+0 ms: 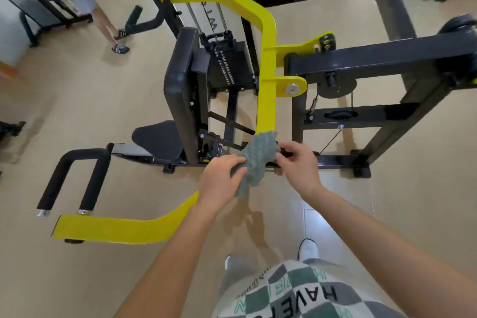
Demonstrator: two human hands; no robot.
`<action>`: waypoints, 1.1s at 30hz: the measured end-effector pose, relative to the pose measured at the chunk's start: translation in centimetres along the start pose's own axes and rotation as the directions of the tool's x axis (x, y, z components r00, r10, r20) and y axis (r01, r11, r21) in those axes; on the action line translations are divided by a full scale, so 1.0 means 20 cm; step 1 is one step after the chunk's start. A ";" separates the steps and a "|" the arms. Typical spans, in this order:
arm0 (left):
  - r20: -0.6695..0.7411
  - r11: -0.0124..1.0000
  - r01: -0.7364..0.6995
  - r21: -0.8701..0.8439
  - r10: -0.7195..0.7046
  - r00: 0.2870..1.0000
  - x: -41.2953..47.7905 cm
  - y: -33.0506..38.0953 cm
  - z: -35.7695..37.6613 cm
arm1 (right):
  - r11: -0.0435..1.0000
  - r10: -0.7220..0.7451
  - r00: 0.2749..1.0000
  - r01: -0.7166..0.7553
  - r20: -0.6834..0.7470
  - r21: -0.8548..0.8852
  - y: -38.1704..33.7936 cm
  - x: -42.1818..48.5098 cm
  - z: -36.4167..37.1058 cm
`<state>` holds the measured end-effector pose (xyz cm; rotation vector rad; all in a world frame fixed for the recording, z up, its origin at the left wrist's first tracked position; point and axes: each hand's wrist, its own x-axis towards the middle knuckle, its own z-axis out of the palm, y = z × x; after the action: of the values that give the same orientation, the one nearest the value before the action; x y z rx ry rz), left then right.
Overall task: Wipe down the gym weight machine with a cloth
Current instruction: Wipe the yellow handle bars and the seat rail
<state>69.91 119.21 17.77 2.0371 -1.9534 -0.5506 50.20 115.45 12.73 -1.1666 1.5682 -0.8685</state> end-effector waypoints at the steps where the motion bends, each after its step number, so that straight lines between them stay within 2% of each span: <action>1: 0.004 0.998 0.040 -0.042 -0.040 0.999 0.02 0.01 0.00 | 0.950 0.193 0.979 -0.202 0.061 0.238 -0.01 -0.04 0.01; 2: 0.009 0.993 0.076 -0.086 -0.075 0.997 0.04 0.02 -0.01 | 0.813 0.354 0.913 -0.407 0.202 0.416 -0.02 -0.07 0.02; 3: 0.021 0.987 0.103 -0.127 -0.101 0.995 0.05 0.02 -0.01 | 0.651 0.434 0.826 -0.563 0.360 0.509 -0.05 -0.11 0.03; 4: 0.042 0.981 0.117 -0.157 -0.112 0.993 0.07 0.02 -0.02 | 0.526 0.449 0.755 -0.656 0.478 0.541 -0.07 -0.13 0.03; 6: 0.089 0.974 0.123 -0.192 -0.108 0.990 0.11 0.02 -0.02 | 0.375 0.419 0.690 -0.724 0.590 0.580 -0.10 -0.13 0.06; 8: 0.109 0.971 0.121 -0.208 -0.100 0.989 0.15 0.03 -0.02 | 0.307 0.409 0.684 -0.727 0.604 0.614 -0.10 -0.08 0.10; 11: 0.120 0.966 0.118 -0.230 -0.092 0.989 0.23 0.03 0.01 | 0.356 0.419 0.715 -0.697 0.560 0.623 -0.09 0.03 0.16; 16: 0.076 0.951 0.087 -0.298 -0.068 0.995 0.38 0.08 0.07 | 0.545 0.479 0.799 -0.595 0.362 0.591 -0.10 0.18 0.14; 22: 0.069 0.886 0.102 -0.453 -0.080 0.994 0.60 0.11 0.13 | 0.786 0.339 0.926 -0.375 0.165 0.492 -0.21 0.38 0.08; 26: 0.032 0.818 0.117 -0.563 -0.119 0.992 0.72 0.14 0.13 | 0.930 0.176 0.983 -0.184 0.054 0.317 -0.29 0.49 0.06; 28: 0.013 0.795 0.123 -0.594 -0.143 0.990 0.77 0.14 0.14 | 0.980 0.093 0.996 -0.091 -0.003 0.176 -0.31 0.52 0.07; 31: -0.029 0.789 0.113 -0.604 -0.164 0.986 0.85 0.14 0.15 | 0.996 -0.036 0.997 0.030 -0.066 -0.087 -0.32 0.58 0.08; 33: -0.062 0.796 0.098 -0.597 -0.167 0.984 0.90 0.16 0.15 | 0.952 -0.137 0.986 0.105 -0.094 -0.286 -0.32 0.64 0.08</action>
<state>66.12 101.32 14.86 1.7475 -1.3380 -0.9223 52.51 101.39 14.62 -1.4493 1.7695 -0.8207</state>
